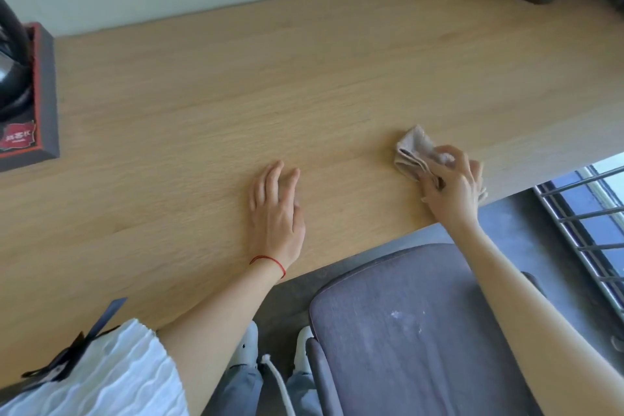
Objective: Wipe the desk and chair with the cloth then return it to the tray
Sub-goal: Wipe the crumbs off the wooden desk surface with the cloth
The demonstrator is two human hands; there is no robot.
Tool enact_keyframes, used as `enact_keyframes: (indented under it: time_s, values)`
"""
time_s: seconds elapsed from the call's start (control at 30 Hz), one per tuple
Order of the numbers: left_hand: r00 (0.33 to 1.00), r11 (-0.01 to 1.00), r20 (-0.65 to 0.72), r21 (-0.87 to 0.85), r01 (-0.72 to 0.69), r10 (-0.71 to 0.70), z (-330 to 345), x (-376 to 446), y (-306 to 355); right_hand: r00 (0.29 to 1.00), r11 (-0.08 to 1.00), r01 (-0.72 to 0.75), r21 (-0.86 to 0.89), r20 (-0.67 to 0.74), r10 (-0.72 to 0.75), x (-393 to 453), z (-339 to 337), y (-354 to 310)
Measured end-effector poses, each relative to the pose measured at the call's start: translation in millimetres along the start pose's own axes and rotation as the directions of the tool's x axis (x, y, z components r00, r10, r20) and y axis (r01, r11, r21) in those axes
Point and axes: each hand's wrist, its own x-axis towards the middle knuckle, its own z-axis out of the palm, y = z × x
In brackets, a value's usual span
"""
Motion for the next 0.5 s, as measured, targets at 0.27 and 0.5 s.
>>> enact_keyframes:
  time_s: [0.27,0.5]
  values:
    - [0.999,0.992,-0.045,-0.125,-0.001,-0.005,-3,-1,-3,0.896,0.921,0.361,0.147,0.218,-0.386,-84,30,-100]
    - [0.997,0.978,-0.075,-0.206,-0.013,-0.002,-3,-1,-1,0.97,0.978,0.202,-0.042,0.143,-0.194,-8,-13,14]
